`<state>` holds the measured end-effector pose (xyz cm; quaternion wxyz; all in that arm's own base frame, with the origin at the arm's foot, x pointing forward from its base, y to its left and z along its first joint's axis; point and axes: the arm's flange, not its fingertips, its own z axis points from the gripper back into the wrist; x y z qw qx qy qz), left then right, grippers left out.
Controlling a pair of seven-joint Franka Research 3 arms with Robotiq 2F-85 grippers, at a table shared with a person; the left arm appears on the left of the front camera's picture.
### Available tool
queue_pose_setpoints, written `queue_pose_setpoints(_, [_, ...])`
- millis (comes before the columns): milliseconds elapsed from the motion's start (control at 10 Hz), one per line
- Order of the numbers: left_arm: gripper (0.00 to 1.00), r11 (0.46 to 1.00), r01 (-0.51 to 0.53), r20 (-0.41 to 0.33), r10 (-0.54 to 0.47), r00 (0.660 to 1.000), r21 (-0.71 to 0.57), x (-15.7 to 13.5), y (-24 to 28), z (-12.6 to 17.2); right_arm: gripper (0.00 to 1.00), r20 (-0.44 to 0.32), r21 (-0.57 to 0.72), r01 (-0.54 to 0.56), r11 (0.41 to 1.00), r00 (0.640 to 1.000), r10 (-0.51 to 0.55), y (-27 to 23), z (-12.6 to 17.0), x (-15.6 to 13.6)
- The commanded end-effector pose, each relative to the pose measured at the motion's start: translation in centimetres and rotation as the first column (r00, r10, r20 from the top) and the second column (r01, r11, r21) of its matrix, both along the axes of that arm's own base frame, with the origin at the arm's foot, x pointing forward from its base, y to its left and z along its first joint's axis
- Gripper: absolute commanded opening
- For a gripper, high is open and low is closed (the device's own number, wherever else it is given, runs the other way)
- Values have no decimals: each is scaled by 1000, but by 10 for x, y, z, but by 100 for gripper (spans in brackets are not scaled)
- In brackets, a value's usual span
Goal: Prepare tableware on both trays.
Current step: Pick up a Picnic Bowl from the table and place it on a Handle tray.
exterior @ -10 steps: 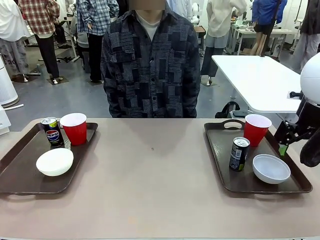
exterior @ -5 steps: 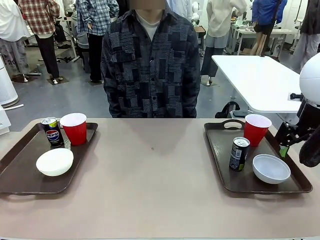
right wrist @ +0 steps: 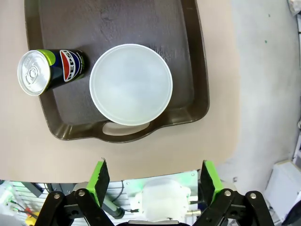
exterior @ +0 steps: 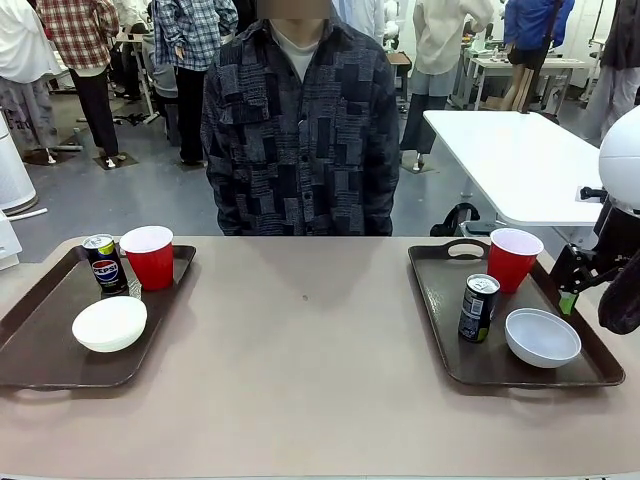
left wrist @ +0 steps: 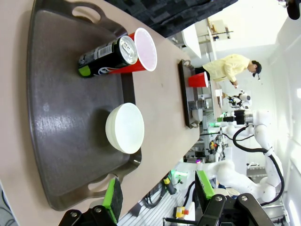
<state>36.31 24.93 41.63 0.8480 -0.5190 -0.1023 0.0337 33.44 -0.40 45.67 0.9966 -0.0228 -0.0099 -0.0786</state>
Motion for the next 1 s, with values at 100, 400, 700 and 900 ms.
queue_pose_setpoints(100, [82, 1000, -9, -9, 9, 1000, -10, -1, 0, 3, 100, 11, 3, -4, 1000, 1000, 4, -1, -1, 3])
queue_pose_setpoints(400, [82, 1000, -9, -9, 9, 1000, -10, -1, 0, 3, 100, 66, 354, -20, 935, 998, -4, -29, 37, -34])
queue_pose_setpoints(700, [82, 1000, -9, -9, 9, 1000, -10, -1, 0, 3, 100, -51, 747, 87, 660, 996, -73, -133, 54, -42])
queue_pose_setpoints(900, [82, 1000, -9, -9, 9, 1000, -10, -1, 0, 3, 100, -126, 870, 107, 481, 992, 7, -180, 49, -53])
